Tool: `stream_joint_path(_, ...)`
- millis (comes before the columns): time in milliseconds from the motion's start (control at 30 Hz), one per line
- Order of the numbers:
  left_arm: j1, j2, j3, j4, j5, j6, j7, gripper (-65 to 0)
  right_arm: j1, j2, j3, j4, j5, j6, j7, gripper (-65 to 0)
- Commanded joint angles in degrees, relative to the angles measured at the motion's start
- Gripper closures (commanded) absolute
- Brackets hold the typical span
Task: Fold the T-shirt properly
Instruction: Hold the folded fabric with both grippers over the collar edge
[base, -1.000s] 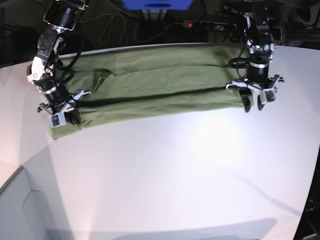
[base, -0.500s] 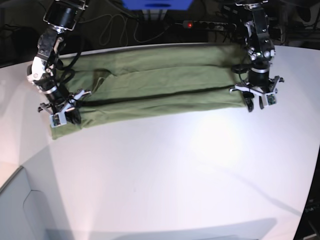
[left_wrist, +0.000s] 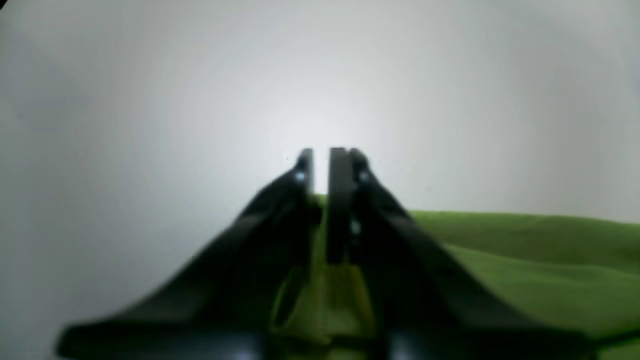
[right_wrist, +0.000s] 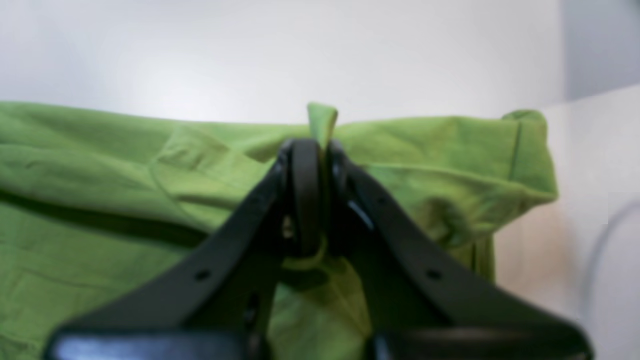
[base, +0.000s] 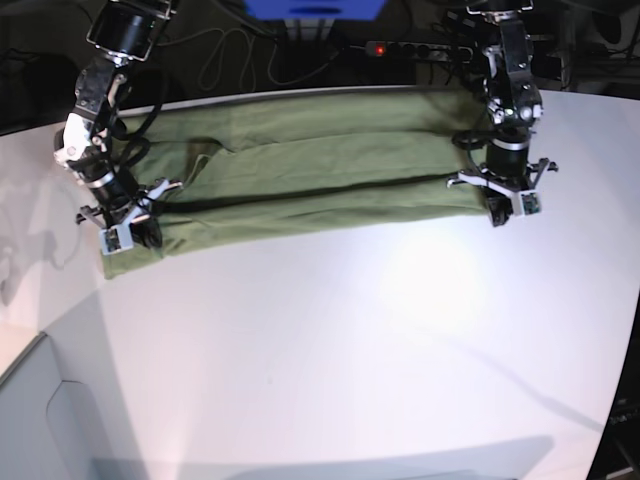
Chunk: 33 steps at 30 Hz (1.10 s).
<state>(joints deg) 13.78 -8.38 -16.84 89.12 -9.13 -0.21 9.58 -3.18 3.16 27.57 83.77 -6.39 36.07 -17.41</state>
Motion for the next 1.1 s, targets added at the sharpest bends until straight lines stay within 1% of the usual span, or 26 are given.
stream_joint_path(0, -0.20, -0.37, -0.43, 0.86, -0.24, 0.52, -1.36, 0.0, 0.67, 0.49, 0.08, 0.94, 0.72, 1.24, 1.45, 0.0)
stream_joint_path(167, 0.42, -0.37, -0.70, 2.53, -0.24, 0.60, -1.63, 0.0, 0.76, 0.49, 0.08, 0.94, 0.72, 1.24, 1.45, 0.0)
stream_joint_path(467, 4.64, 0.34, -1.66, 12.99, -0.24, 0.60, -1.36, 0.0, 1.11, 0.49, 0.08, 1.29, 0.90, 1.24, 1.45, 0.0)
stream_joint_path(600, 4.29, 0.34, -2.37, 12.02, -0.24, 0.60, -0.75, 0.0, 1.11, 0.49, 0.08, 1.20, 0.99, 1.24, 1.37, 0.0)
stream_joint_path(667, 4.11, 0.34, -2.37, 10.61, -0.24, 0.60, 1.54, 0.0, 1.03, 0.49, 0.08, 1.20, 0.99, 1.24, 1.37, 0.0)
stream_joint_path(700, 3.58, 0.34, -2.37, 10.35, -0.24, 0.60, 2.59, -1.5, 1.03, 0.49, 0.08, 1.20, 0.99, 1.24, 1.37, 0.0)
stream_joint_path(733, 3.32, 0.34, -2.37, 10.26, -0.24, 0.60, 3.21, -4.5, 1.03, 0.49, 0.08, 1.20, 0.99, 1.24, 1.37, 0.0)
stream_joint_path(800, 3.05, 0.43, -2.37, 9.82, -0.24, 0.60, 4.26, -13.2, 0.94, 0.49, 0.08, 1.20, 0.99, 1.24, 1.37, 0.0)
stream_joint_path(867, 2.35, 0.43, -2.37, 9.12, -0.24, 0.60, 4.17, -22.0, 0.94, 0.49, 0.08, 1.20, 0.99, 1.24, 1.37, 0.0)
stream_joint_path(900, 1.91, 0.78, -2.37, 8.77, -0.24, 0.60, 4.09, -25.3, 0.94, 0.49, 0.08, 1.20, 0.99, 1.24, 1.37, 0.0)
stream_joint_path(933, 1.74, 1.39, -2.37, 8.42, -0.24, 0.60, 4.09, -27.1, 0.94, 0.49, 0.08, 1.20, 0.99, 1.24, 1.37, 0.0)
stream_joint_path(1067, 0.15, 1.66, -2.28, 7.98, -0.15, 0.60, 4.44, -27.3, 0.85, 0.49, 0.08, 1.02, 0.99, 1.24, 1.37, 0.0)
